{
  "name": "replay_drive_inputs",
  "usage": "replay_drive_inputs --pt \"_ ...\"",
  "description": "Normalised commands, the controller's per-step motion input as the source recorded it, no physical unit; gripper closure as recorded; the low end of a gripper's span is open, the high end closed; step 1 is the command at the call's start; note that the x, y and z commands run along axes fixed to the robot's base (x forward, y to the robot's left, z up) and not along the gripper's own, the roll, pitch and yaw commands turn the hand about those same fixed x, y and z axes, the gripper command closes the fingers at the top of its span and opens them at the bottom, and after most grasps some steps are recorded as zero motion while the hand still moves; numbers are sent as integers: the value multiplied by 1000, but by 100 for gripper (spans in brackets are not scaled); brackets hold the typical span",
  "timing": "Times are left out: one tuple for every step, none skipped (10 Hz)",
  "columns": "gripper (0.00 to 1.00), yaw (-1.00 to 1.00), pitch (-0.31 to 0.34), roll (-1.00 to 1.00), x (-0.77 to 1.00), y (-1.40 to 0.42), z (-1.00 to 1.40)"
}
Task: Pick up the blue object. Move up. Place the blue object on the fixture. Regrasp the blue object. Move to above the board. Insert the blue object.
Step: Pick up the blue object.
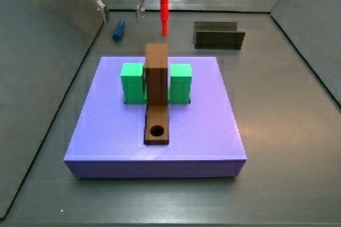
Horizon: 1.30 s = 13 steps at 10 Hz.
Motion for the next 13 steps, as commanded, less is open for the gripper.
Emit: replay_drive_inputs --pt "0 43 -27 0 111 63 -271" --pt "0 34 -59 0 0 51 -314" --pt "0 54 -111 0 -60 0 -326" --pt "0 43 -143 0 -146 0 -291" --pt "0 3 -63 0 0 0 -63" --pt "0 0 -53 0 0 0 -114" --pt "0 0 -51 0 0 0 -134" --pt "0 0 -61 0 0 0 -163" --pt "0 0 -90 0 0 0 -251" --pt "0 0 -89 0 0 0 -234" --pt "0 6 -24 -6 0 -57 0" --pt "0 0 -46 -29 0 -43 0" --pt "0 0 -84 -23 0 -9 -97"
